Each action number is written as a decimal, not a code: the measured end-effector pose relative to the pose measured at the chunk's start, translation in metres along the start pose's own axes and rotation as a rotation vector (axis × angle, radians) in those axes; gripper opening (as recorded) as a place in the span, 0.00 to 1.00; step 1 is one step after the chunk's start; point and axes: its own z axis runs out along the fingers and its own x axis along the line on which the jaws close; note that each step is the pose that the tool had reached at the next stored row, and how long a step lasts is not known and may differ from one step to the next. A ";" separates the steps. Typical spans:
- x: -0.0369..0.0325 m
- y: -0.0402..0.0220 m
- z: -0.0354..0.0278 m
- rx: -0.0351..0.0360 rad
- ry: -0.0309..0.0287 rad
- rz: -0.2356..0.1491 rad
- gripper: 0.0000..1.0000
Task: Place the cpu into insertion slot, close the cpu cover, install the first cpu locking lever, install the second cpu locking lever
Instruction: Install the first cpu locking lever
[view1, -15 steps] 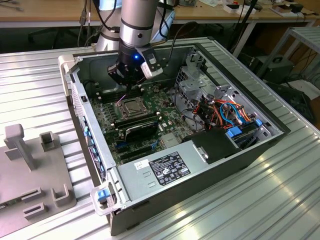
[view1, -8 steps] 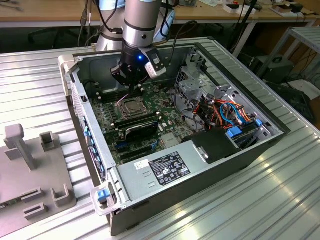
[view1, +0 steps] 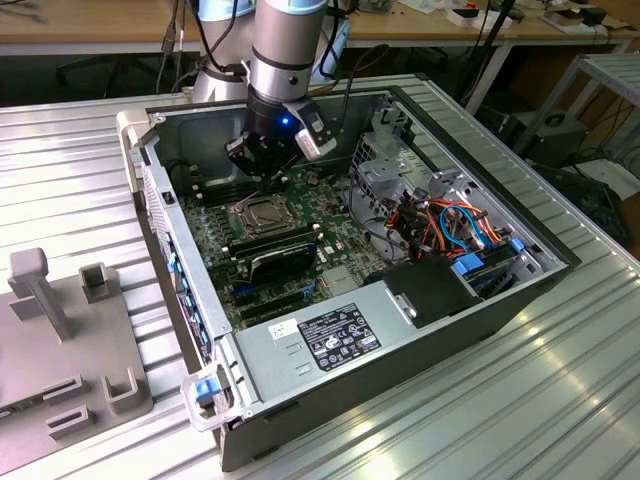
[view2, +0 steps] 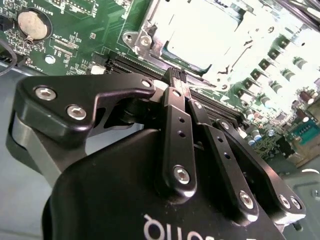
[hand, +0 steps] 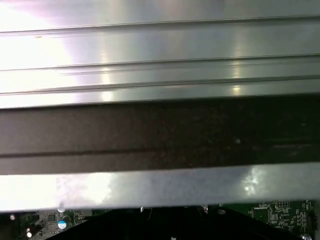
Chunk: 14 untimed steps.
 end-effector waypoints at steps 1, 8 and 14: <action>-0.0009 0.0002 0.0006 -0.0002 0.0002 -0.006 0.11; -0.0011 0.0002 0.0022 -0.0004 0.0001 -0.010 0.11; -0.0011 0.0002 0.0023 -0.0004 0.0001 -0.010 0.11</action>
